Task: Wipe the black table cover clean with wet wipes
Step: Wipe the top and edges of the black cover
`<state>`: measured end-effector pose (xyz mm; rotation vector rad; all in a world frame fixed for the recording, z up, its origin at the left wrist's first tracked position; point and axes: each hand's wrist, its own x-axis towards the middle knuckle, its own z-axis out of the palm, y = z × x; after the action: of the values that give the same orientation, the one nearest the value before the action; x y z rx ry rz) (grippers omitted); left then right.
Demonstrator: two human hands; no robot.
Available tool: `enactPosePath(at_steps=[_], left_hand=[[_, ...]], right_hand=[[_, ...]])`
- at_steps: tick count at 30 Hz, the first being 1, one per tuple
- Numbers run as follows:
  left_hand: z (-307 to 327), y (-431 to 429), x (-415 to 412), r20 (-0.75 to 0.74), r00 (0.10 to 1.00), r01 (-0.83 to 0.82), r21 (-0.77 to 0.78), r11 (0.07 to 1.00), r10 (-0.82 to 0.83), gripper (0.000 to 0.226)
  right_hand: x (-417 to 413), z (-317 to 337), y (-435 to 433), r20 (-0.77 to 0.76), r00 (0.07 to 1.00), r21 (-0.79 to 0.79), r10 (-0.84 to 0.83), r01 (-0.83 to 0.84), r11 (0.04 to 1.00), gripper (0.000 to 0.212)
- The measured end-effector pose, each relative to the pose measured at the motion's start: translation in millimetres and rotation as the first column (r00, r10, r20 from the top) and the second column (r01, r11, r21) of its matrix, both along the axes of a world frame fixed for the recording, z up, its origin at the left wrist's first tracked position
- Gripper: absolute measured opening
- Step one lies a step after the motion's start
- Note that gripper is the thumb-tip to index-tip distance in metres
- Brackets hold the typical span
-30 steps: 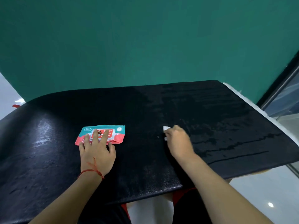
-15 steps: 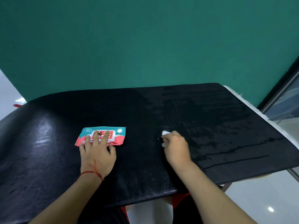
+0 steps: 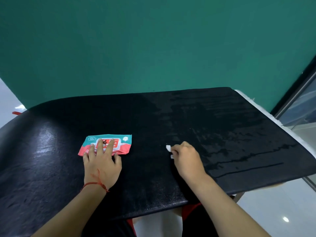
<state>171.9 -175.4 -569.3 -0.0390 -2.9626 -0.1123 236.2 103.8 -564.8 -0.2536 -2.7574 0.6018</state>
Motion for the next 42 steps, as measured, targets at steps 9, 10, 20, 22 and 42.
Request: enactPosePath(at_steps=[9, 10, 20, 22, 42], left_hand=[[-3.0, -0.3, -1.4, -0.018, 1.000, 0.008, 0.030, 1.000, -0.008, 0.061], [-3.3, -0.2, -1.7, -0.017, 1.000, 0.008, 0.027, 1.000, -0.007, 0.062], [-5.6, -2.6, -3.0, 0.008, 1.000, 0.020, 0.037, 0.999, -0.021, 0.062], [-5.7, -3.0, -3.5, 0.028, 0.999, 0.021, 0.049, 0.999, -0.022, 0.063], [17.8, 139.0, -26.9, 0.276, 0.716, 0.647, 0.084, 0.758, -0.642, 0.068]], right_hand=[[-30.3, 6.1, -1.5, 0.065, 0.996, -0.144, 0.055, -0.045, 0.989, 0.022], [-39.2, 7.0, -5.0, 0.078, 0.995, -0.155, 0.063, -0.051, 0.987, 0.024], [-116.2, 20.4, 17.5, 0.148, 0.989, -0.324, 0.014, 0.035, 0.945, 0.028], [-117.4, 21.5, 23.2, 0.151, 0.987, -0.377, 0.056, 0.005, 0.926, 0.023], [-115.6, -18.4, 106.4, -0.021, 1.000, 0.097, -0.021, 0.023, 0.995, 0.038]])
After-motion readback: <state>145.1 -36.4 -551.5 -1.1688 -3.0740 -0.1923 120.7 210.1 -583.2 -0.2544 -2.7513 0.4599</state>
